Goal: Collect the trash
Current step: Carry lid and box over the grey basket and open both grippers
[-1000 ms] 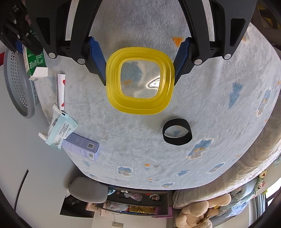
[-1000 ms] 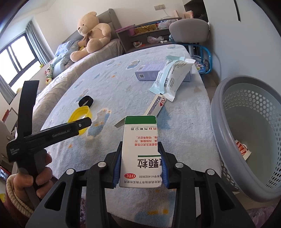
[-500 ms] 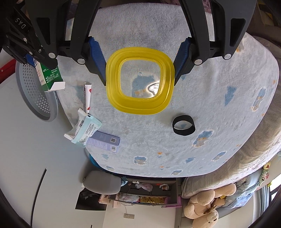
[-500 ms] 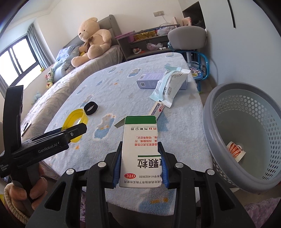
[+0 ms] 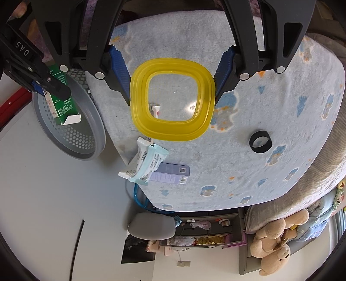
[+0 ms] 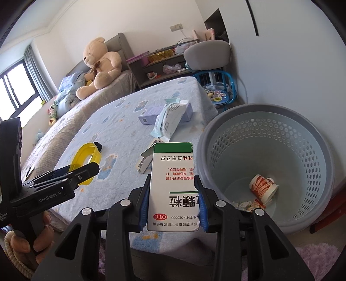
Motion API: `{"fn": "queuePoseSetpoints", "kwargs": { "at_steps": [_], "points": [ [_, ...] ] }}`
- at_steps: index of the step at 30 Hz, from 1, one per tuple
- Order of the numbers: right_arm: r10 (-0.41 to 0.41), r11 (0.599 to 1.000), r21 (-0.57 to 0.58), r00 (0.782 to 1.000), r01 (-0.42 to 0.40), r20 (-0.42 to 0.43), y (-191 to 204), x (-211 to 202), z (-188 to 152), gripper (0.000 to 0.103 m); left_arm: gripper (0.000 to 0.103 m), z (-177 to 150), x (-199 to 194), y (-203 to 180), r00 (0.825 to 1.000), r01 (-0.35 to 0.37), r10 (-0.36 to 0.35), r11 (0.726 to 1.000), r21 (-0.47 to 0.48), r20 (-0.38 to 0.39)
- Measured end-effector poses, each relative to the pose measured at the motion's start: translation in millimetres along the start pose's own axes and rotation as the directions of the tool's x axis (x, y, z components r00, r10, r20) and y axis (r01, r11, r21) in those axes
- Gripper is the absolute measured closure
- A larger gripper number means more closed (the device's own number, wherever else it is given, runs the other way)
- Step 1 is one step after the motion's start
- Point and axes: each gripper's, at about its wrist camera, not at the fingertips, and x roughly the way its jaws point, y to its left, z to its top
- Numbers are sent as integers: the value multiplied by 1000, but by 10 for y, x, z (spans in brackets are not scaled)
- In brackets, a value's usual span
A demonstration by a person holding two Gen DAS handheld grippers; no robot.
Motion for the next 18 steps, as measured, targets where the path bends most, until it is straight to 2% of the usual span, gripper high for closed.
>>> {"fn": "queuePoseSetpoints", "kwargs": {
  "at_steps": [6, 18],
  "points": [
    [-25, 999, 41, 1000, 25, 8, -297, -75, 63, 67, 36, 81, 151, -326, 999, 33, -32, 999, 36, -26],
    [-150, 984, 102, 989, 148, 12, -972, -212, 229, 67, 35, 306, 441, -1091, 988, 145, -137, 981, 131, -71]
  ]
}}
